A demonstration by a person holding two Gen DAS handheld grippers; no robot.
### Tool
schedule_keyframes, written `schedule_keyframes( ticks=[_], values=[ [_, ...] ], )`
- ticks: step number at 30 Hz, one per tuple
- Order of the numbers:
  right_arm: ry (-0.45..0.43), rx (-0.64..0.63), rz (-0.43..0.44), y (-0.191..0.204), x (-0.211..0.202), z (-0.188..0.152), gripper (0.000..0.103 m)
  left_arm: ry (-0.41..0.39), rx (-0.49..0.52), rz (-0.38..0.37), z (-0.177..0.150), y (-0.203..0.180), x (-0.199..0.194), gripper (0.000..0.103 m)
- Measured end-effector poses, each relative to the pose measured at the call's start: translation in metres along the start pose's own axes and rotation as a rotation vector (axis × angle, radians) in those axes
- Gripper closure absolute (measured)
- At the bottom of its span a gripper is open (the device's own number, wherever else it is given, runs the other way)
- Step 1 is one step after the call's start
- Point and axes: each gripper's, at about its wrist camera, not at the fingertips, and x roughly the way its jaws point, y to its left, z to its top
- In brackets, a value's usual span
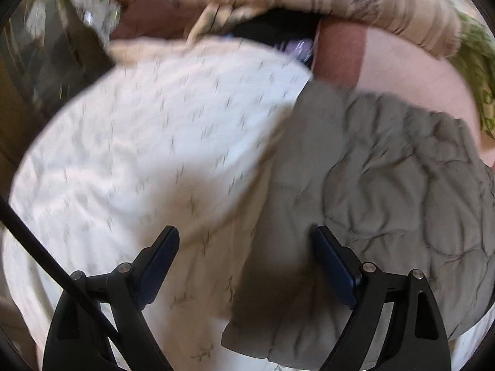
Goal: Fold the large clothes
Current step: 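Withdraw both tools from the folded jacket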
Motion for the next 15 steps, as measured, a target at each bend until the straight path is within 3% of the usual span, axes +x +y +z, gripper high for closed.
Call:
schedule_keyframes(
  ticks=[4, 9, 15],
  values=[
    [0.031, 0.047, 0.000, -0.012, 0.009, 0.001, 0.002, 0.011, -0.078, -0.043, 0.003, 0.016, -0.009, 0.015],
    [-0.005, 0.049, 0.021, -0.014, -0.022, 0.001, 0.003, -0.050, -0.028, -0.013, -0.013, 0.018, -0.056, 0.015],
    [-0.003, 0.057, 0.061, -0.022, -0.053, -0.034, 0.003, -0.120, 0.014, -0.020, -0.059, 0.019, -0.121, 0.014]
  ],
)
